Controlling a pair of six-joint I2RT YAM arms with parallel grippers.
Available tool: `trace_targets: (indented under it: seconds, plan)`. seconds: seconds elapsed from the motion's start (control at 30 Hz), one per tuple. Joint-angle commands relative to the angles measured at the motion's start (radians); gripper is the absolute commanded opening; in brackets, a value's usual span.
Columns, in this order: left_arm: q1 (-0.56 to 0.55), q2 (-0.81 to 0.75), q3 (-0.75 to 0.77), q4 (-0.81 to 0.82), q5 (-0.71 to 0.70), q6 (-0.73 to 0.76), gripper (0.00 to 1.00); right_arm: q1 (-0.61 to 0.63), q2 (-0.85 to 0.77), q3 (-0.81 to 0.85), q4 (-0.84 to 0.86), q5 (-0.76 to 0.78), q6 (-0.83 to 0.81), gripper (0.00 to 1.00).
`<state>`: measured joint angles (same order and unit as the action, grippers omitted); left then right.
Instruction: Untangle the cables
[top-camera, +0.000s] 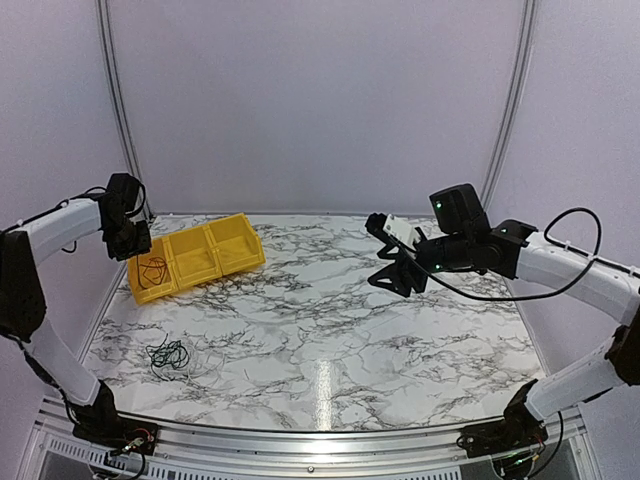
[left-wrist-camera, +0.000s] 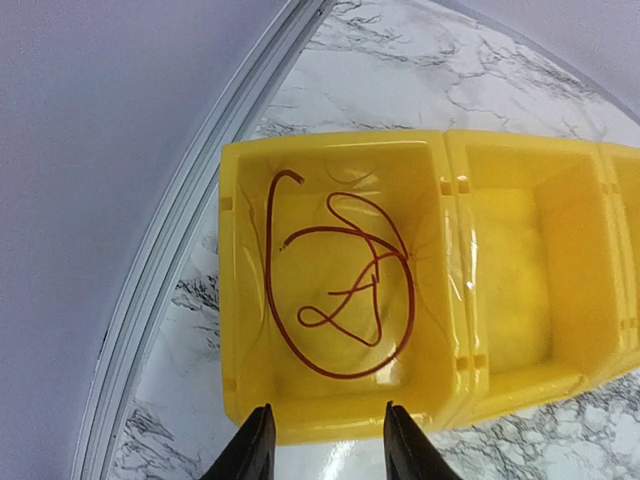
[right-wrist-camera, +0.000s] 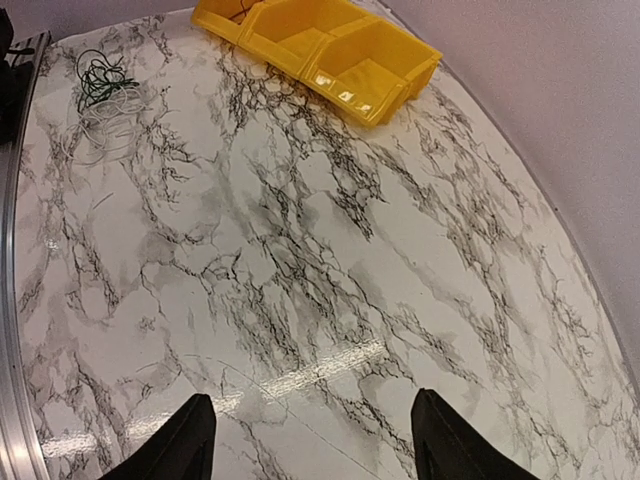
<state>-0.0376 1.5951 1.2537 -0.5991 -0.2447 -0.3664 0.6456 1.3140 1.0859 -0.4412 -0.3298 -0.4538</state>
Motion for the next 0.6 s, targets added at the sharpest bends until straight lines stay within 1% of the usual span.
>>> trace_targets:
  seconds: [0.0, 0.03, 0.1, 0.27, 0.33, 0.43, 0.57]
  plan:
    - [-0.018, -0.132, -0.070, -0.031, 0.172, -0.006, 0.40, -0.006, 0.043, 0.049, 0.018, -0.030, -0.026, 0.67]
    - [-0.032, -0.153, -0.086, -0.038, 0.193, -0.006, 0.39, -0.006, 0.053, 0.054, 0.027, -0.045, -0.035, 0.67]
    - [-0.093, -0.182, -0.123, -0.065, 0.187, -0.006, 0.39, -0.001, 0.077, 0.065, 0.055, -0.066, -0.041, 0.67]
    - [-0.228, -0.287, -0.245, -0.093, 0.273, -0.056, 0.40, 0.040, 0.165, 0.102, 0.113, -0.111, -0.056, 0.67]
    - [-0.253, -0.338, -0.272, -0.131, 0.285, -0.067, 0.41, 0.062, 0.194, 0.112, 0.135, -0.127, -0.058, 0.67]
    - [-0.265, -0.405, -0.334, -0.184, 0.341, -0.047, 0.43, 0.102, 0.235, 0.117, 0.172, -0.148, -0.055, 0.67]
    - [-0.283, -0.426, -0.406, -0.218, 0.311, -0.082, 0.43, 0.144, 0.288, 0.129, 0.208, -0.172, -0.023, 0.66]
